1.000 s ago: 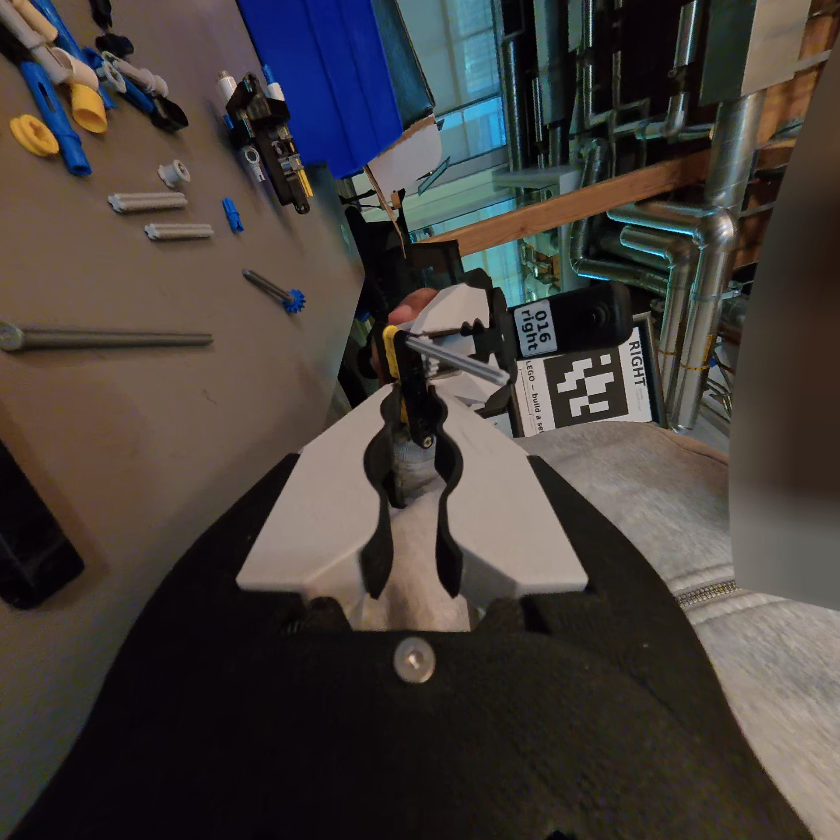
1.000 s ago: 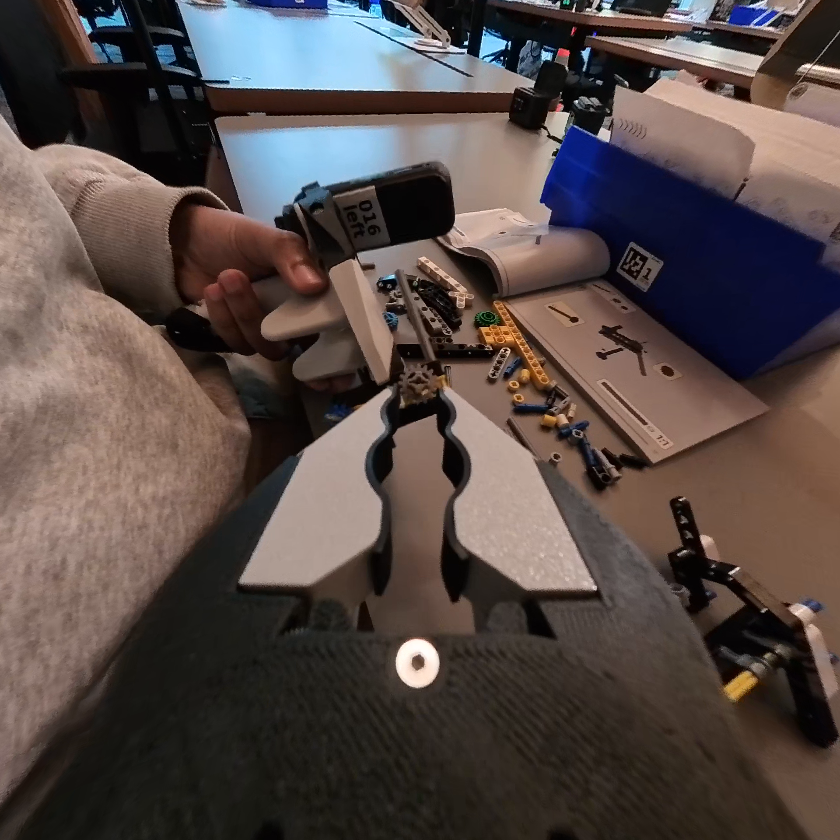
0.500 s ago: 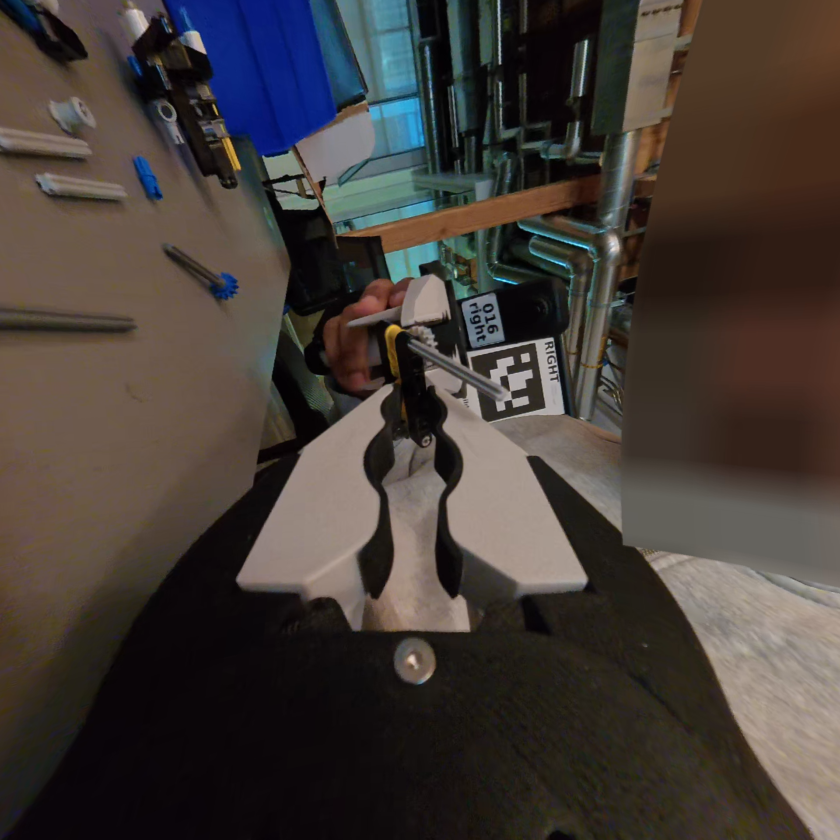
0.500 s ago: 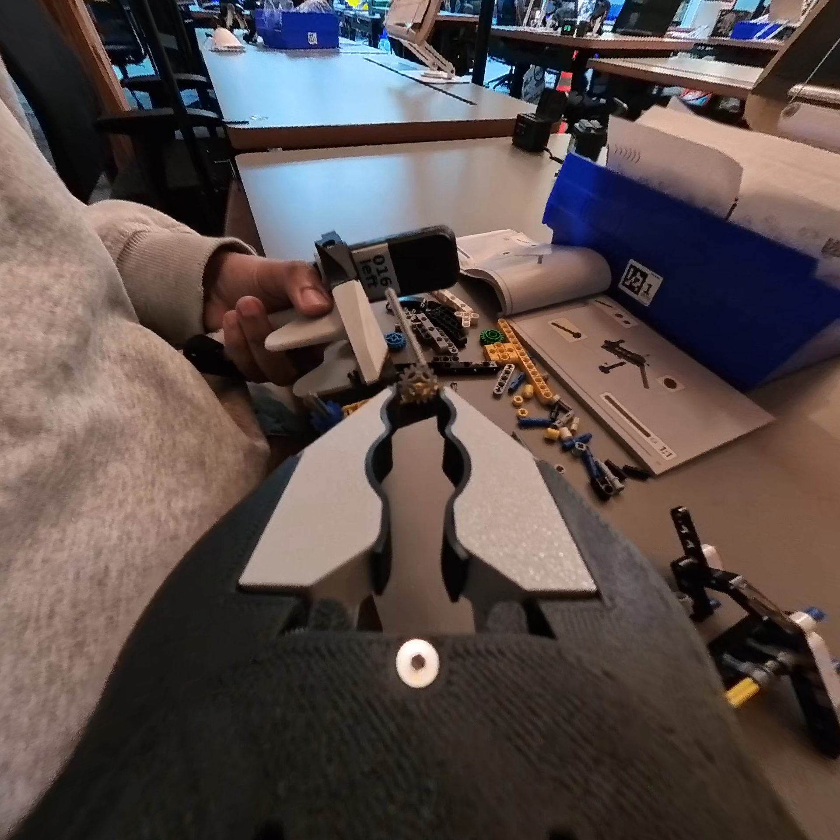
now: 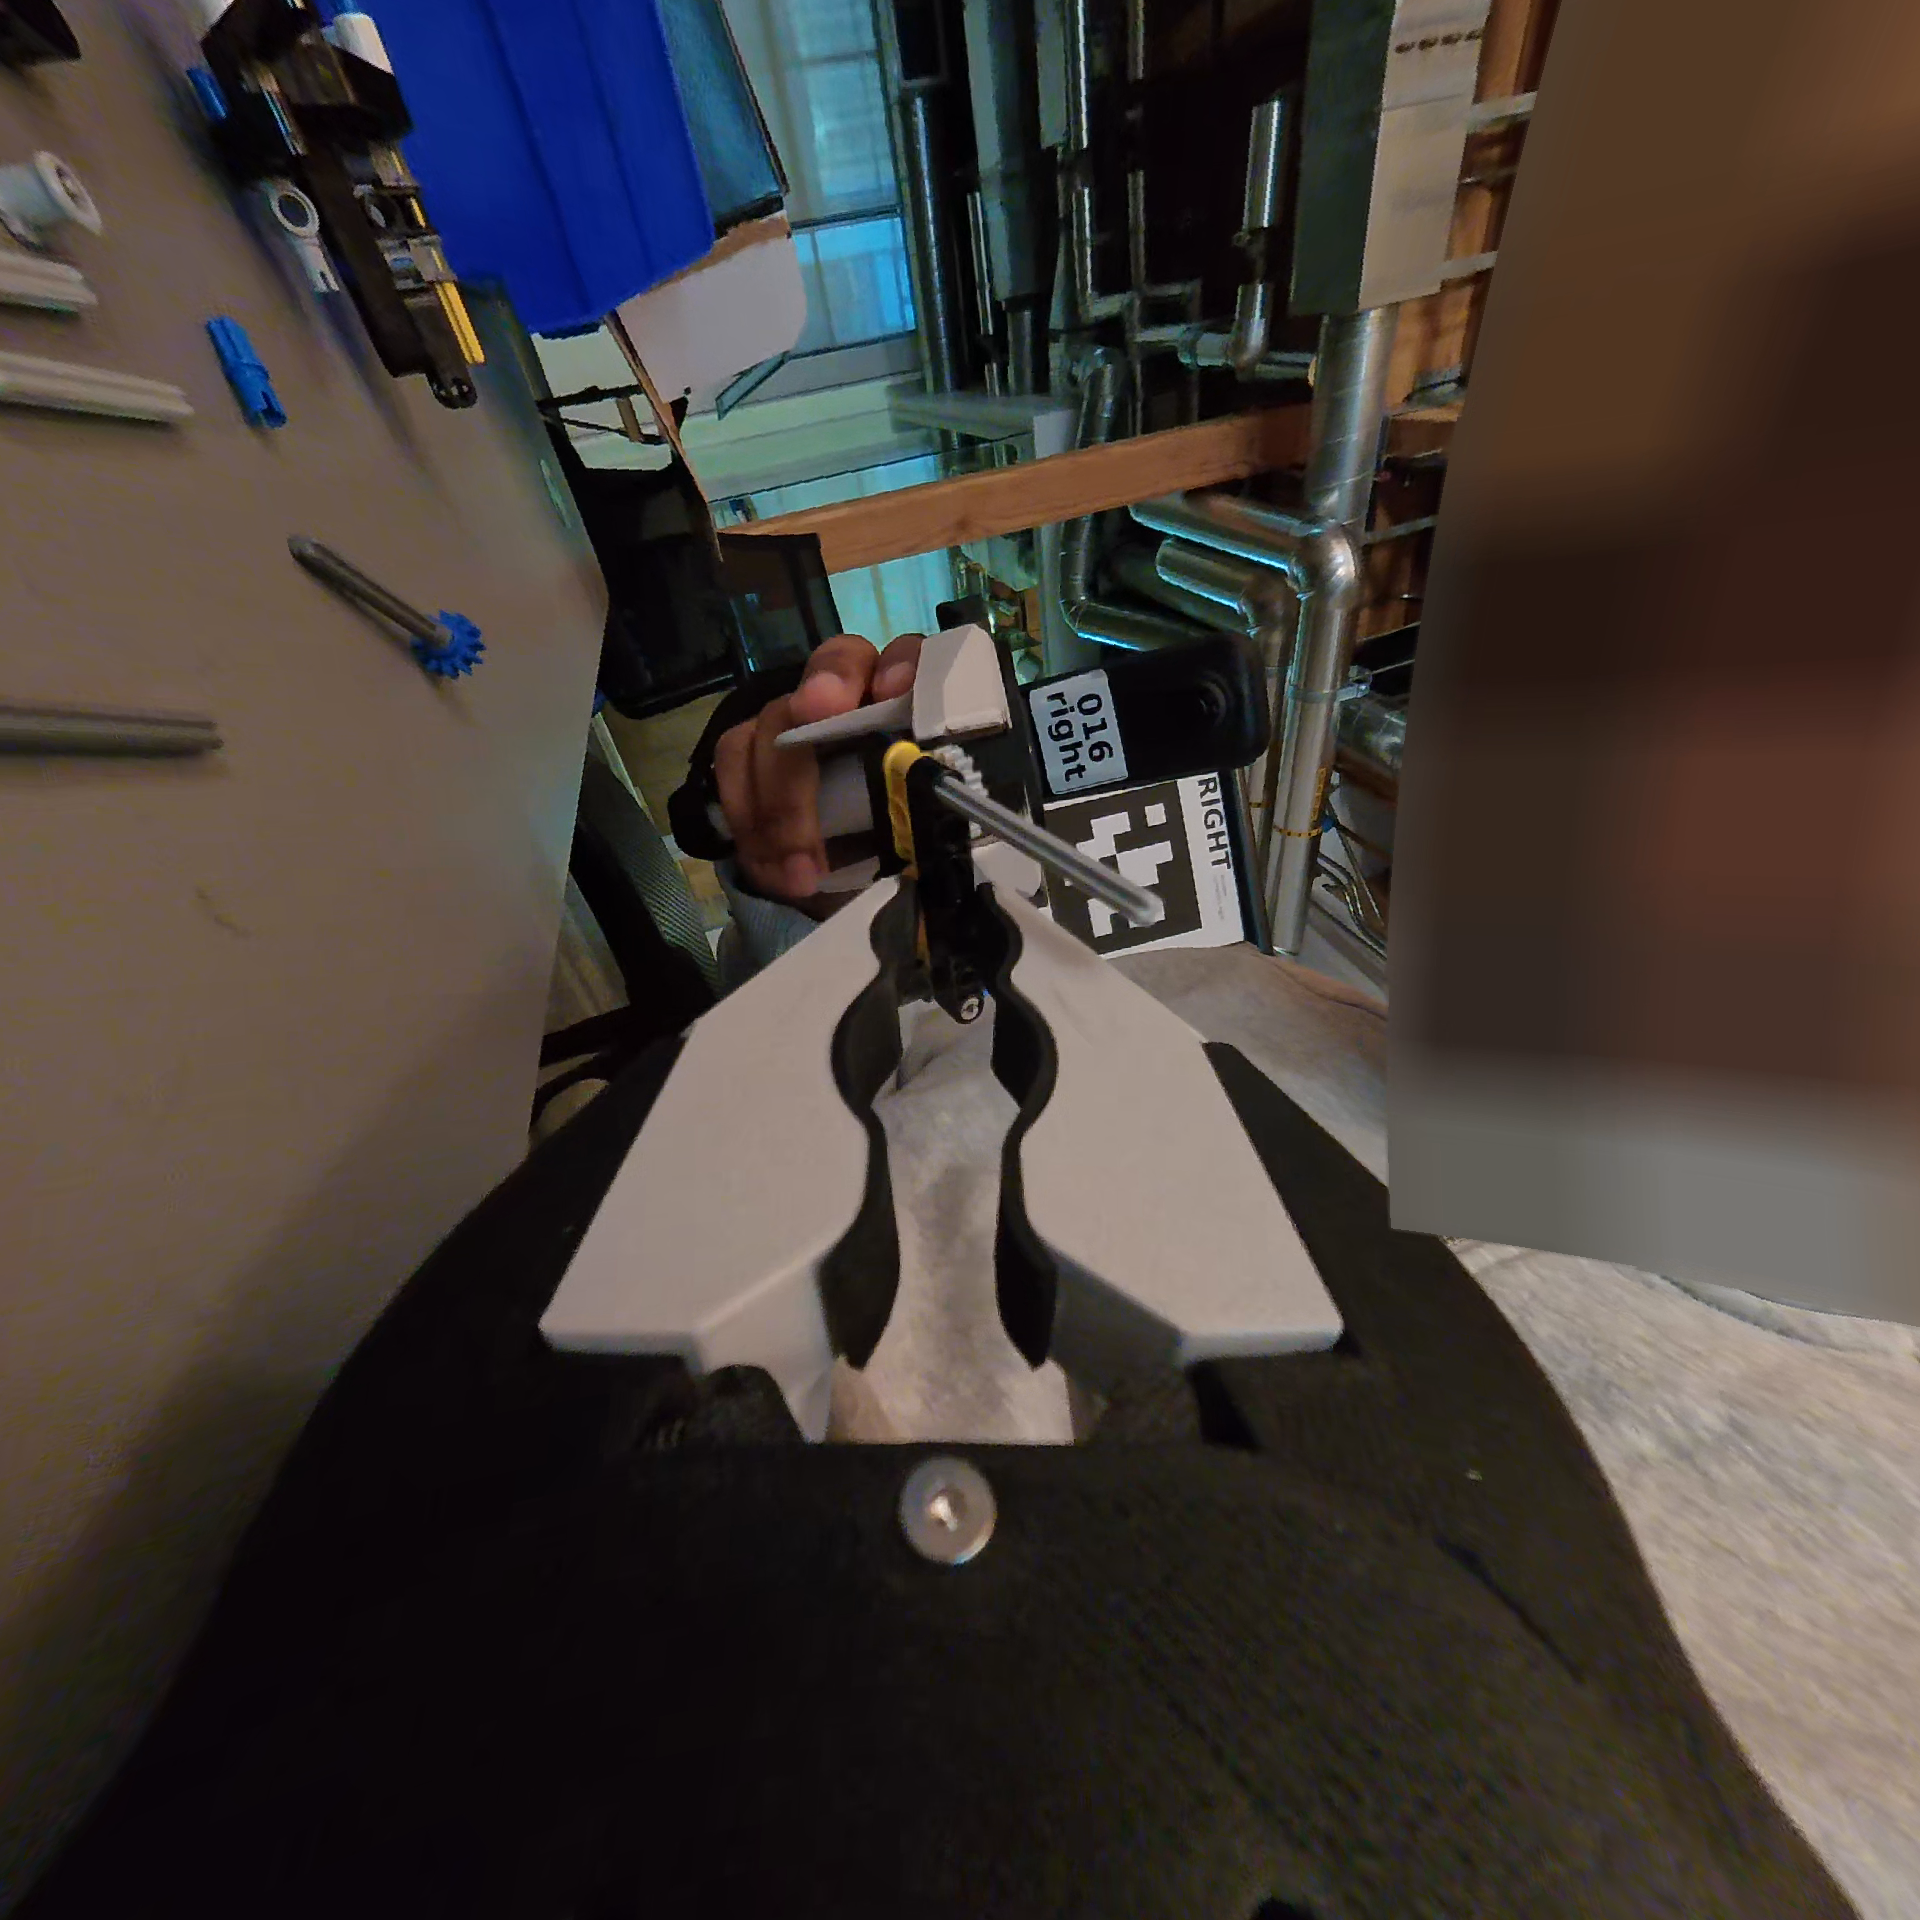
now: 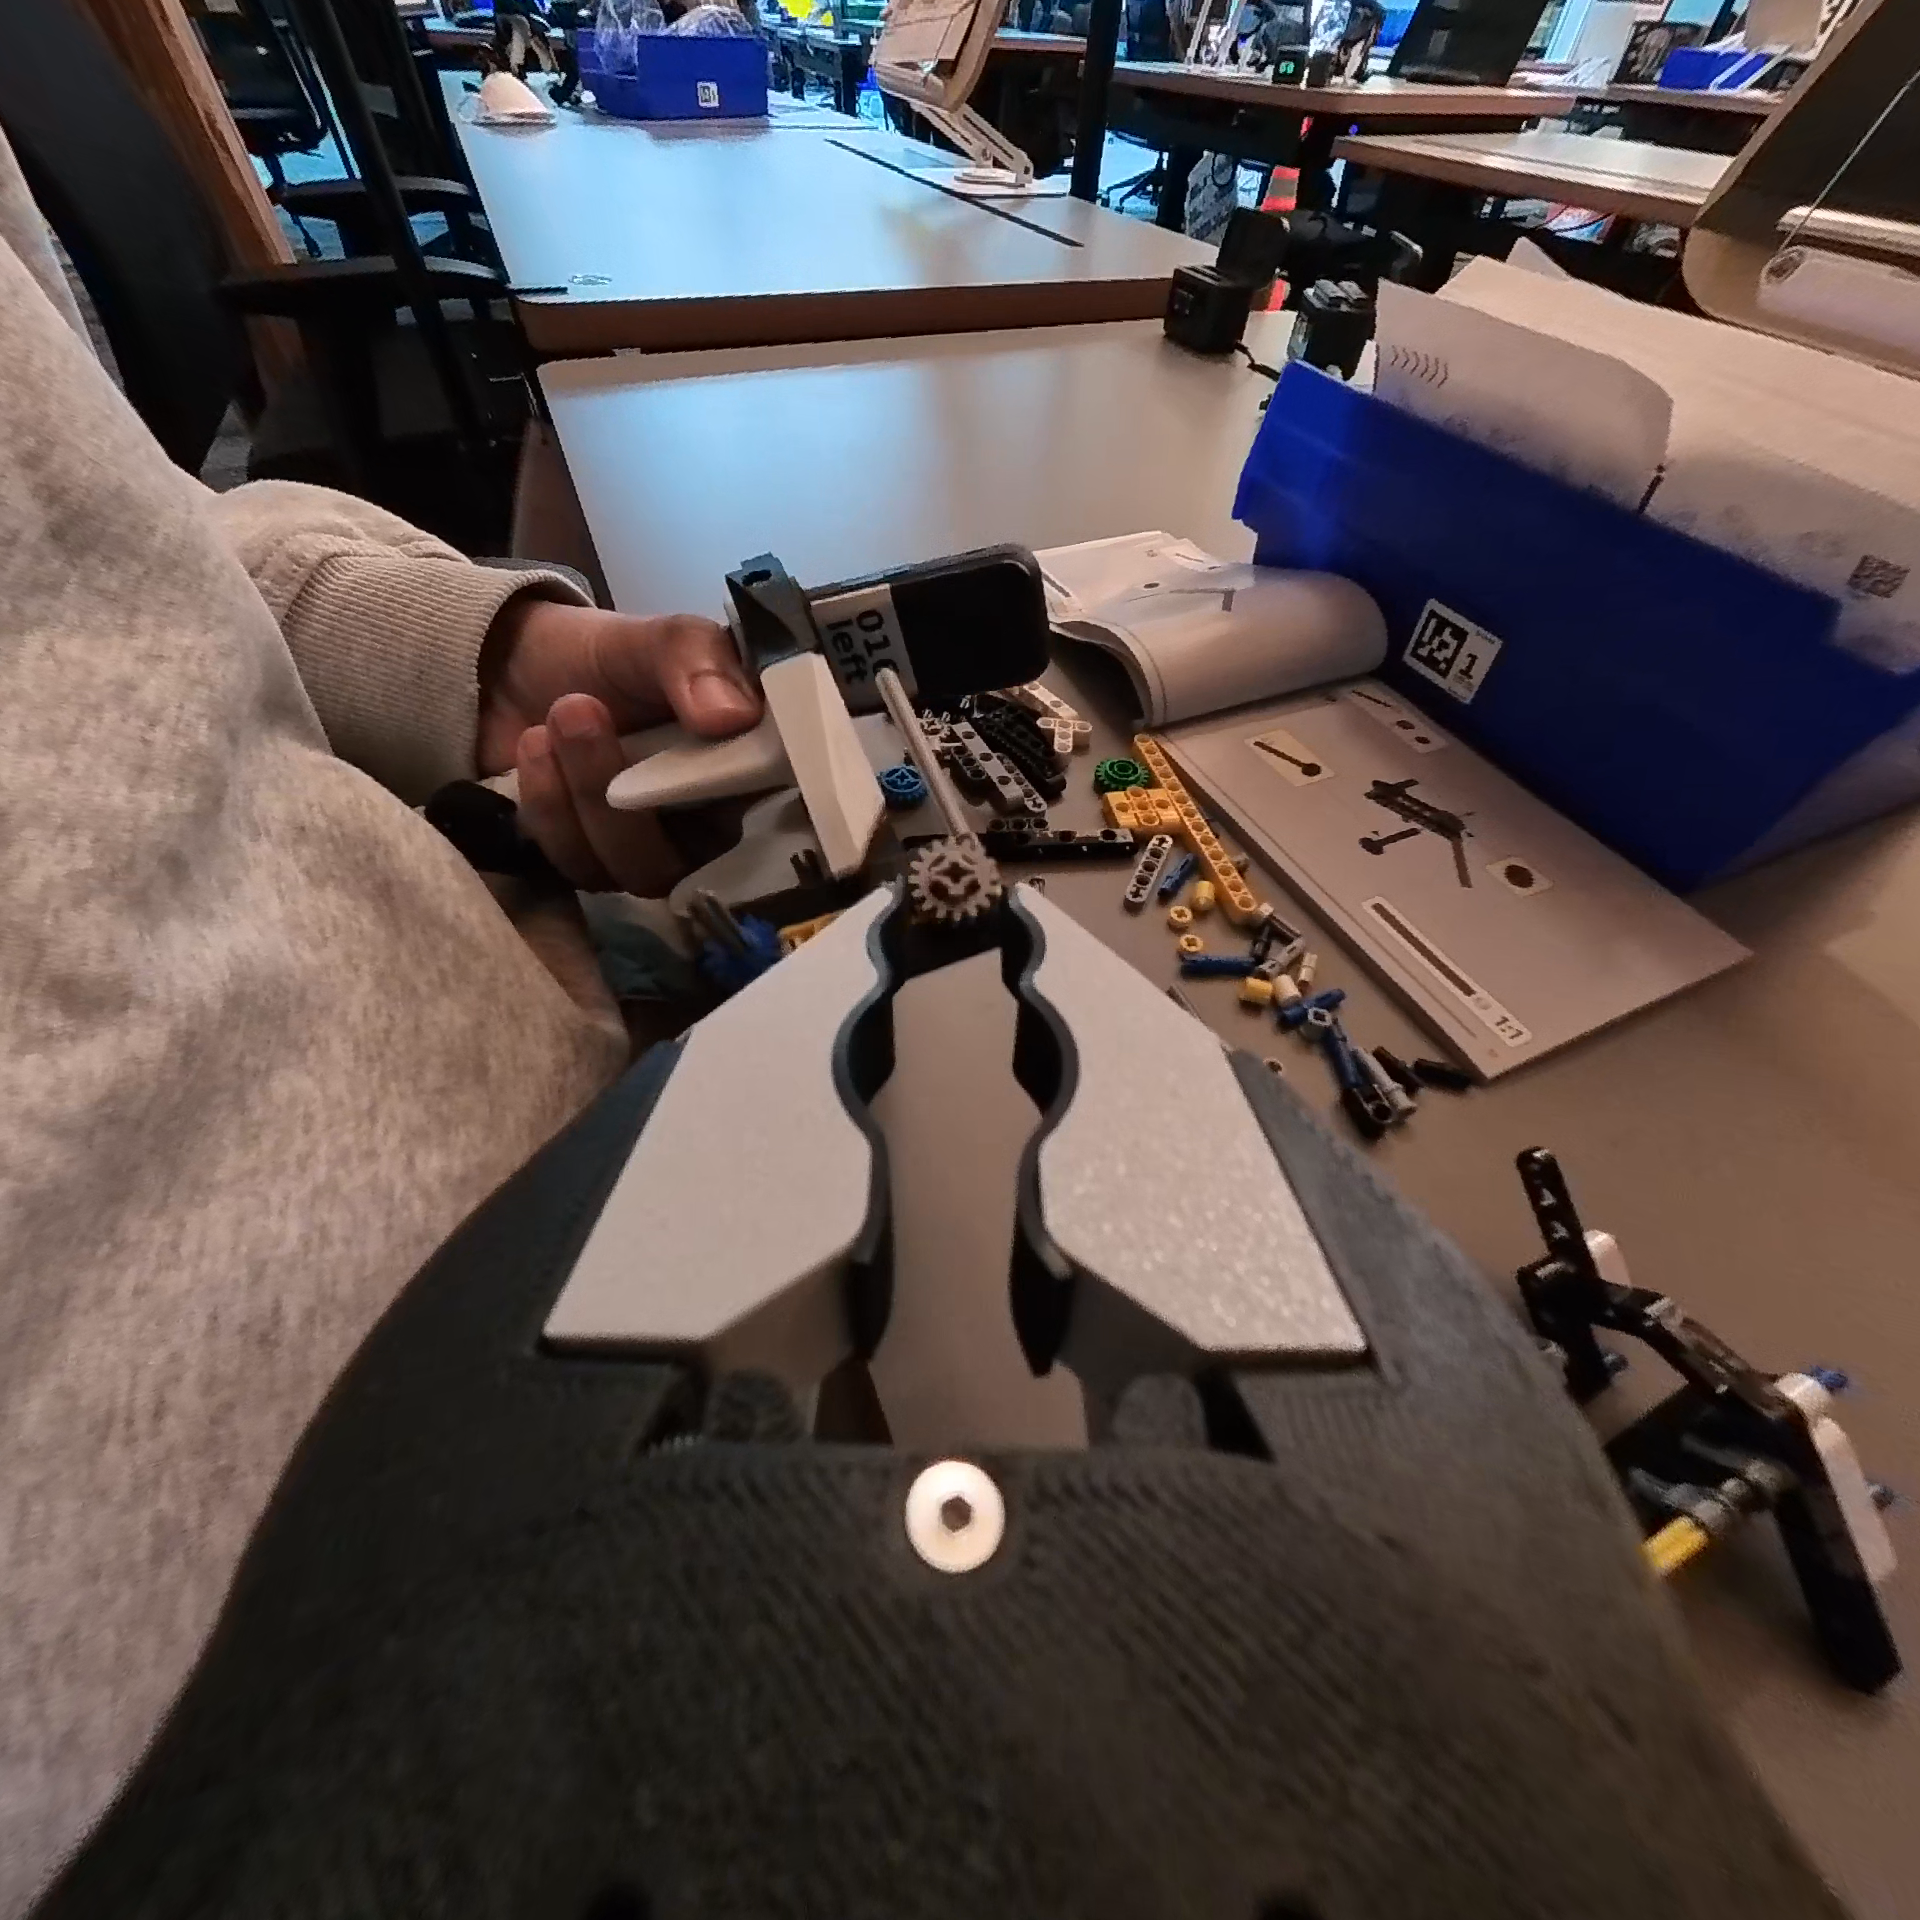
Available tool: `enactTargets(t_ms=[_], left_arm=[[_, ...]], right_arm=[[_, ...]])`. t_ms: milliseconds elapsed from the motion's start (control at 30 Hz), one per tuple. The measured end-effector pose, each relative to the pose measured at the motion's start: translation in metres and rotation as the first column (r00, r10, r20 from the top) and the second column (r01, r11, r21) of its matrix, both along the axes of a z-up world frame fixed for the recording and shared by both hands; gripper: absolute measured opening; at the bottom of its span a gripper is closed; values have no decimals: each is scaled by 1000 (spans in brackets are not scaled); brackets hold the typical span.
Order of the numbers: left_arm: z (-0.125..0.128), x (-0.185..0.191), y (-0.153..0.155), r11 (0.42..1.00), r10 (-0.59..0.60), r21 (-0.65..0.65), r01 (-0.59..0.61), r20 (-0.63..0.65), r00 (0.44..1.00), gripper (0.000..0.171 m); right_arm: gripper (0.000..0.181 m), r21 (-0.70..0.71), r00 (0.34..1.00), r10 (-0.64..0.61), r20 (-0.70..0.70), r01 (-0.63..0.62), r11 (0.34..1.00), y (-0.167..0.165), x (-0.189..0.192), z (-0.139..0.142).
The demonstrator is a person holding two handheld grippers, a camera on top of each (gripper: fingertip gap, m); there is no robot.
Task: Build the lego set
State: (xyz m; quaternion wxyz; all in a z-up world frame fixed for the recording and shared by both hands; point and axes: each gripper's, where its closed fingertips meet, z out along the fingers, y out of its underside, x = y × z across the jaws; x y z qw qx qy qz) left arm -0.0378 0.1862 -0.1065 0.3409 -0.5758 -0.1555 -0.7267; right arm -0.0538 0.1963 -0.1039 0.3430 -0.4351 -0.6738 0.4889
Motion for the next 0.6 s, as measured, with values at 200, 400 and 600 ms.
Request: enactTargets(t_ms=[200,400,600], left_arm=[[1,0,-1,1000,-5,6,5,13,1000,9],[4,2,-4,999,-27,20,26,29,999,9],[5,2,-5,999,-35,29,34,37,999,9]], right_arm=[[15,-14,1000,6,-10,-6,1000,-1,0,2],[13,-66,999,38,-30,-40,997,-4,3,7],[12,-88,997,58,-42,-61,994,-6,5,9]])
